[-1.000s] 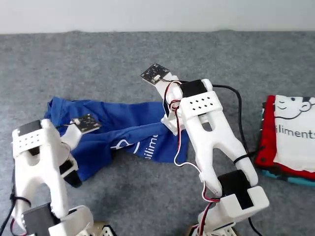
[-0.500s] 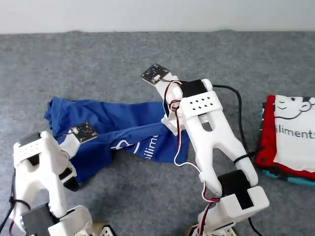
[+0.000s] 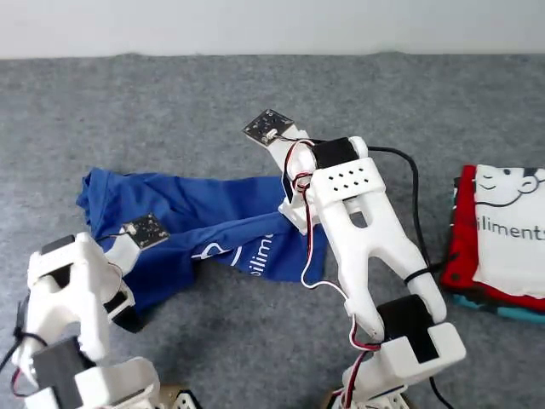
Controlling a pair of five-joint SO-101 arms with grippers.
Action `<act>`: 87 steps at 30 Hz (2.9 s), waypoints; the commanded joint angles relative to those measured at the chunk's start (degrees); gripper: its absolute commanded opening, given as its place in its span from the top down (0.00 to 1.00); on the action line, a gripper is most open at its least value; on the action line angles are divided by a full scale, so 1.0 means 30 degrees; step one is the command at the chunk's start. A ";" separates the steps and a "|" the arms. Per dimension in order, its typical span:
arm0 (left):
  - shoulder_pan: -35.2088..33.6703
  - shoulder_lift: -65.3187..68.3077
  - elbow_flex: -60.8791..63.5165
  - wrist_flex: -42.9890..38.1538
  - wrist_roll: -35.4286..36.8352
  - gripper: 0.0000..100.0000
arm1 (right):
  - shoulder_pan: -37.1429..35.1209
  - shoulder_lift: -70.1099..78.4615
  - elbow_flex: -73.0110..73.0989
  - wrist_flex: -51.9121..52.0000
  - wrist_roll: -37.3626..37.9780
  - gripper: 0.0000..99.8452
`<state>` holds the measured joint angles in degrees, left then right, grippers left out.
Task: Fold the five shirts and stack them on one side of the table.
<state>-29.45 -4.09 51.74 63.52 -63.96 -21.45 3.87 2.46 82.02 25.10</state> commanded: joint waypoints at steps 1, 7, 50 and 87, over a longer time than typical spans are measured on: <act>-0.0234 0.3018 -0.2125 0.0469 0.0879 0.82 | 0.0073 -0.1040 -0.0821 0.0190 0.0029 0.99; -0.0117 0.4835 -0.4469 0.1641 0.0850 0.94 | 0.0073 -0.1070 -0.0821 0.0190 0.0029 0.99; -0.0850 -1.7465 -1.5780 0.1993 1.3656 0.98 | 0.1744 -0.5201 -1.5385 0.6755 0.3634 0.99; -0.0821 -1.7465 -1.8535 0.6388 1.2777 0.98 | 0.1275 -0.7604 -0.9788 0.6872 0.4103 0.99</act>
<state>-31.56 -56.48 -5.14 80.75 -23.52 -16.00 -20.40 -29.98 100.57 37.05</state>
